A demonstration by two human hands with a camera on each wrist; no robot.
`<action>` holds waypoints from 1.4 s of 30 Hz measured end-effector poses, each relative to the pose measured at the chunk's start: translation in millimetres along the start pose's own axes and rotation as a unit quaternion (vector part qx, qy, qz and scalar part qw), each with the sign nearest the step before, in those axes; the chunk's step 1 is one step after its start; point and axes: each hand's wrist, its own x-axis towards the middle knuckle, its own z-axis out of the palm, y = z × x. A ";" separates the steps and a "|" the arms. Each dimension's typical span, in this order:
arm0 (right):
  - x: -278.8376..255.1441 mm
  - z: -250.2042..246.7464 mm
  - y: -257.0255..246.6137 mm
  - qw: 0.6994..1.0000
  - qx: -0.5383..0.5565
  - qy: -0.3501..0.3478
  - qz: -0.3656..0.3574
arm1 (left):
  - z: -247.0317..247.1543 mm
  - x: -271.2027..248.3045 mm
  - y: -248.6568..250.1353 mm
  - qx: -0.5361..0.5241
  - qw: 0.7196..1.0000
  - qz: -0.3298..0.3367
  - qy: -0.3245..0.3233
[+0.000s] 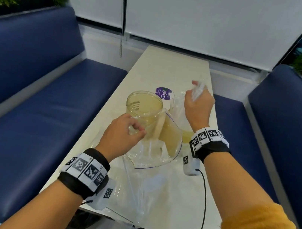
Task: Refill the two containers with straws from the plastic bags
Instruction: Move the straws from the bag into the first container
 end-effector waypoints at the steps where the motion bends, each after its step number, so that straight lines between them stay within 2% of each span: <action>1: 2.1 -2.5 -2.2 1.000 0.009 0.011 -0.021 | -0.6 0.9 -0.3 0.000 1.000 0.000 0.003; 4: 14.9 -11.3 -10.8 0.997 0.066 0.012 -0.049 | -1.3 4.0 -0.2 0.000 1.000 0.003 0.009; 7: 24.3 -13.8 -3.4 0.991 -0.054 -0.011 -0.124 | -2.6 5.8 2.0 0.004 1.000 0.006 0.010; 9: 18.1 -12.5 5.0 0.973 -0.173 -0.085 -0.127 | -4.1 6.0 3.8 0.003 1.000 0.010 0.008; 12: -3.0 -10.9 12.4 0.908 -0.319 -0.245 -0.119 | -6.9 5.2 7.2 0.002 1.000 0.016 0.001; 14: -7.3 -12.8 12.3 0.887 -0.345 -0.280 -0.128 | -10.0 4.5 9.4 0.001 1.000 0.014 -0.016; 15: -5.6 -15.2 7.8 0.893 -0.339 -0.269 -0.123 | -11.9 4.3 10.5 0.004 1.000 0.012 -0.028; 19: 8.7 -34.7 -37.7 0.948 -0.250 -0.134 -0.146 | -16.1 4.3 14.6 0.034 0.997 0.018 -0.064; 22: 4.3 -44.2 -86.0 0.949 -0.212 -0.171 -0.156 | -17.1 4.3 19.5 0.046 0.996 0.022 -0.071; 24: -10.0 -40.9 -105.3 0.927 -0.236 -0.261 -0.129 | -18.2 2.8 22.3 0.057 0.994 0.038 -0.080; 28: -52.9 -24.4 -95.0 0.815 -0.354 -0.458 -0.028 | -21.8 -4.3 24.1 0.097 0.986 0.097 -0.097; 30: -74.6 -20.1 -83.4 0.772 -0.350 -0.530 0.005 | -24.3 -7.4 24.8 0.097 0.982 0.120 -0.106; 31: -83.2 -19.0 -80.3 0.768 -0.328 -0.550 0.016 | -25.7 -8.4 25.3 0.094 0.981 0.128 -0.113; 34: -99.0 -16.2 -74.7 0.782 -0.248 -0.570 0.045 | -29.8 -9.3 26.9 0.078 0.977 0.139 -0.140; 36: -102.0 -15.8 -73.7 0.765 -0.230 -0.597 0.077 | -30.7 -9.3 26.2 0.071 0.976 0.139 -0.151; 39: -104.2 -13.3 -76.5 0.741 -0.247 -0.618 0.087 | -30.6 -9.6 25.8 0.040 0.977 0.137 -0.160; 42: -113.2 -2.8 -78.1 0.764 -0.268 -0.580 0.093 | -30.7 -8.9 28.9 0.010 0.977 0.136 -0.162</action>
